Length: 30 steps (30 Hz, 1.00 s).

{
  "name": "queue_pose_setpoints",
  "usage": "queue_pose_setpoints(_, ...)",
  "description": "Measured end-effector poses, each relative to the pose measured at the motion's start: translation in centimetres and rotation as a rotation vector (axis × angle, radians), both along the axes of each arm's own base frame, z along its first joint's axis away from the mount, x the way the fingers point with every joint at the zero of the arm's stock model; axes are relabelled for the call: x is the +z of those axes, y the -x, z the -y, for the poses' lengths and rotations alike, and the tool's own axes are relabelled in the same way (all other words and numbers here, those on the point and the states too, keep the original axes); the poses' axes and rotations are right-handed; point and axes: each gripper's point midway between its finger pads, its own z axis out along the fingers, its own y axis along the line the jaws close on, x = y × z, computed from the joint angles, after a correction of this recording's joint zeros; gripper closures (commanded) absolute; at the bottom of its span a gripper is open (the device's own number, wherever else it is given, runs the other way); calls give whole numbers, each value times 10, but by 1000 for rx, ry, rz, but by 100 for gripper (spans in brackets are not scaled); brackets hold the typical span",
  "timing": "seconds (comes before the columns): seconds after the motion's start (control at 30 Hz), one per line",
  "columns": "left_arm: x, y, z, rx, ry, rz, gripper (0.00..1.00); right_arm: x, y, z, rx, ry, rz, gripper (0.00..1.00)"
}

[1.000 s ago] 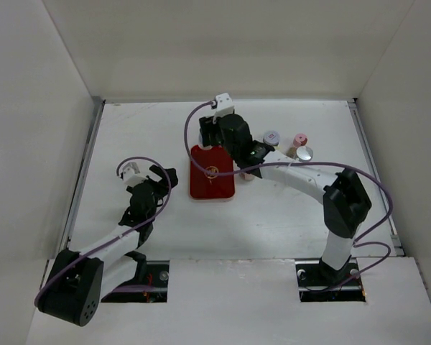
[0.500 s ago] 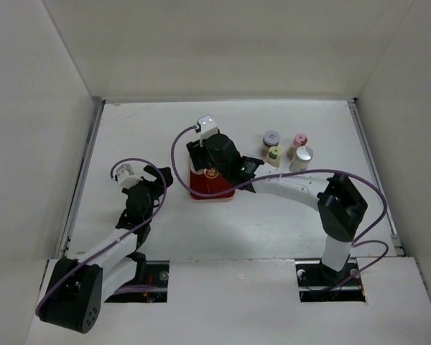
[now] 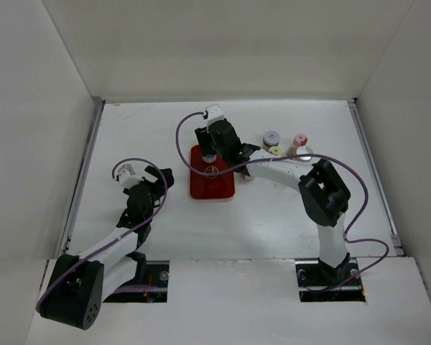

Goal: Organize the condiment bottles

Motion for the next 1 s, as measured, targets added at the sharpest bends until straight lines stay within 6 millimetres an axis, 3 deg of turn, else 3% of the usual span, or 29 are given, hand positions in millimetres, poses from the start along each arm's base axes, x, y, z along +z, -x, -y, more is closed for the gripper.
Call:
queue_pose_setpoints(0.13, 0, 0, -1, 2, 3, -1, 0, -9, -6, -2, 0, 6, -10, 46)
queue_pose_setpoints(0.63, -5, 0, 2, -9, 13, -19, 0, -5, 1, -24, 43, -14, -5, 40)
queue_pose_setpoints(1.0, -7, 0, 1, -7, 17, -23, 0, -8, -9, -37, 39, -54, 13, 9)
